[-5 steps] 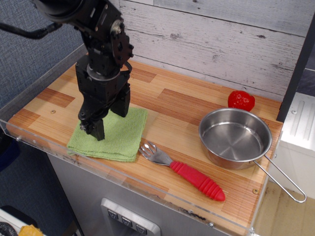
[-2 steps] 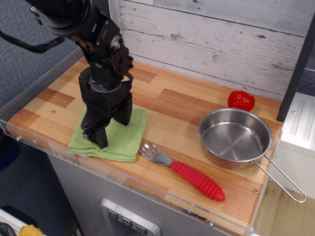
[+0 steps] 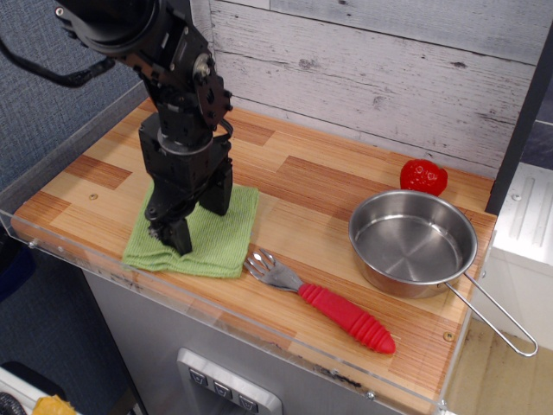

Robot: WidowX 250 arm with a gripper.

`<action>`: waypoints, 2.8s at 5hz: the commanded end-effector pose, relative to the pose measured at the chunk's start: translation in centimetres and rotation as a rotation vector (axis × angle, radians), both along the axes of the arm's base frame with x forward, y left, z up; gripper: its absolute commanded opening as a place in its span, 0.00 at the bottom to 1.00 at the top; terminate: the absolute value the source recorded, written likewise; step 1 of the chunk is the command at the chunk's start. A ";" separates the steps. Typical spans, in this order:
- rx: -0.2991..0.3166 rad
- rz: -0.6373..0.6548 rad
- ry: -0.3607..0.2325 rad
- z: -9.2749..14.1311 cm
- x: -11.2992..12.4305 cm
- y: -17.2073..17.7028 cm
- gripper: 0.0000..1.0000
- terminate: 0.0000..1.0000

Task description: Move the green cloth near left side of spatula

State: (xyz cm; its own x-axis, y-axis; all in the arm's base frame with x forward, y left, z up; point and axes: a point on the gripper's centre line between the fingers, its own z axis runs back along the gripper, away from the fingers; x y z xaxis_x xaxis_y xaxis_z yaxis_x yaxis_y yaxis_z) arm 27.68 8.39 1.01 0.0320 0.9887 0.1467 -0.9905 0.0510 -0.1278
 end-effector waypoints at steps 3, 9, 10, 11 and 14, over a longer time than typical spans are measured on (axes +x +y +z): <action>0.014 -0.032 -0.064 0.5 6.7 2.4 1.00 0.00; 0.022 -0.015 -0.109 2.8 12.7 2.0 1.00 0.00; 0.021 -0.009 -0.127 3.9 12.9 1.6 1.00 0.00; 0.001 0.004 -0.138 5.4 12.9 1.4 1.00 0.00; 0.011 0.022 -0.195 10.2 12.4 1.6 1.00 0.00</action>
